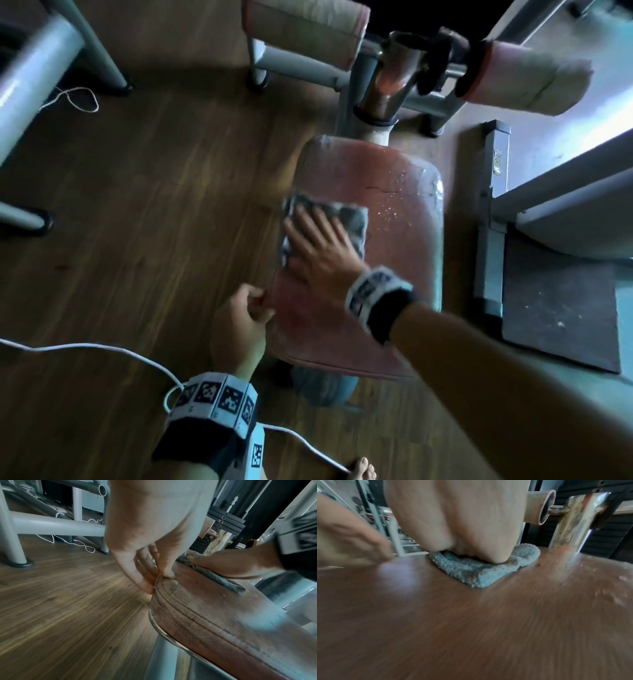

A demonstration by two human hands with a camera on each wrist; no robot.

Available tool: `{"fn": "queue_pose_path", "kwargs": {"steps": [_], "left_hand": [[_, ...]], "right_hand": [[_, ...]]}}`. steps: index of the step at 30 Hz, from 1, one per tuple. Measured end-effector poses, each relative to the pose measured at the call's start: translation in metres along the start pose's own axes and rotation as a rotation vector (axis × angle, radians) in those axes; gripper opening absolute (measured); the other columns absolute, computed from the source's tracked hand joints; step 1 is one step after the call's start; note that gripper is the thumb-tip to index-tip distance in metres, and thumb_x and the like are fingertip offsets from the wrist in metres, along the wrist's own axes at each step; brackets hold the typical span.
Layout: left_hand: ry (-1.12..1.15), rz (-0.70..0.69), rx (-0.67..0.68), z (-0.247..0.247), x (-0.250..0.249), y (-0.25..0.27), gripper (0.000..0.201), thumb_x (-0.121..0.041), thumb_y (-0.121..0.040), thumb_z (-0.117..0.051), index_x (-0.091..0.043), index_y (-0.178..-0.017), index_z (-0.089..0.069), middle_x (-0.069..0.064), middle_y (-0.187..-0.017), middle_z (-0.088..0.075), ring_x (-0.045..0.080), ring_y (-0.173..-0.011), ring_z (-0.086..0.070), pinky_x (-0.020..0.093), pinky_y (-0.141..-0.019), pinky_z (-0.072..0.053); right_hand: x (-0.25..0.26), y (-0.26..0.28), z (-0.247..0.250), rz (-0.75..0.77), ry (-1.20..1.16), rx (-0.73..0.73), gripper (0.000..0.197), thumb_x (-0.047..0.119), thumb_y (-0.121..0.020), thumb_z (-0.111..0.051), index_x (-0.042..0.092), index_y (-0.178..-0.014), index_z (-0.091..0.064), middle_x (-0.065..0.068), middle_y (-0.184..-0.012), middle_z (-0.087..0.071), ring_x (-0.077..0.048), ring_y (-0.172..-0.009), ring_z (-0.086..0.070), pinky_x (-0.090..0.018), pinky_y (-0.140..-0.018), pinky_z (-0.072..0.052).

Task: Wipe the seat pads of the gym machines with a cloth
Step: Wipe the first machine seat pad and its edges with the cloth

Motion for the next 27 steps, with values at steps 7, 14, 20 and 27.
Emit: {"fn": "queue_pose_path", "kwargs": {"steps": [7, 14, 20, 27], "left_hand": [[0.326, 0.221, -0.048, -0.006, 0.004, 0.015, 0.022, -0.009, -0.096, -0.053, -0.008, -0.117, -0.059, 0.010, -0.113, -0.060, 0.030, -0.113, -0.056, 0.034, -0.093, -0.041], [-0.111, 0.304, 0.097, -0.060, -0.040, -0.003, 0.063, -0.065, -0.094, -0.030, -0.052, -0.148, -0.001, 0.015, -0.156, -0.018, 0.036, -0.139, -0.026, 0.054, -0.111, -0.019], [-0.135, 0.221, 0.120, -0.072, -0.031, -0.009, 0.086, -0.074, -0.076, -0.032, -0.053, -0.143, 0.017, 0.012, -0.161, 0.000, 0.035, -0.147, -0.002, 0.059, -0.115, -0.007], [-0.072, 0.113, 0.124, -0.075, -0.031, -0.013, 0.091, -0.070, -0.076, -0.035, -0.049, -0.144, 0.021, 0.002, -0.162, 0.007, 0.022, -0.149, 0.004, 0.054, -0.119, -0.002]], "right_hand": [[0.020, 0.130, -0.018, -0.054, -0.087, 0.005, 0.060, 0.046, -0.099, -0.034, 0.024, -0.153, -0.020, 0.000, -0.162, -0.011, -0.024, -0.148, -0.013, -0.045, -0.118, -0.020], [-0.043, 0.196, -0.019, -0.259, -0.179, 0.015, 0.060, 0.054, -0.097, -0.033, 0.031, -0.152, -0.022, 0.003, -0.159, -0.019, -0.021, -0.144, -0.021, -0.039, -0.111, -0.029], [-0.060, 0.175, -0.007, -0.297, -0.208, -0.076, 0.055, 0.051, -0.097, -0.036, 0.034, -0.149, -0.029, 0.005, -0.149, -0.027, -0.022, -0.132, -0.030, -0.044, -0.107, -0.032], [-0.069, 0.132, 0.009, -0.240, -0.126, -0.093, 0.054, 0.048, -0.098, -0.040, 0.034, -0.149, -0.028, 0.004, -0.141, -0.034, -0.021, -0.115, -0.039, -0.039, -0.093, -0.039]]}}
Point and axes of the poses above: each hand's wrist, its own y-axis away from the middle knuckle, its own z-axis out of the back of the hand, x = y × z, the point moved 8 cm from there along -y, towards the middle knuckle
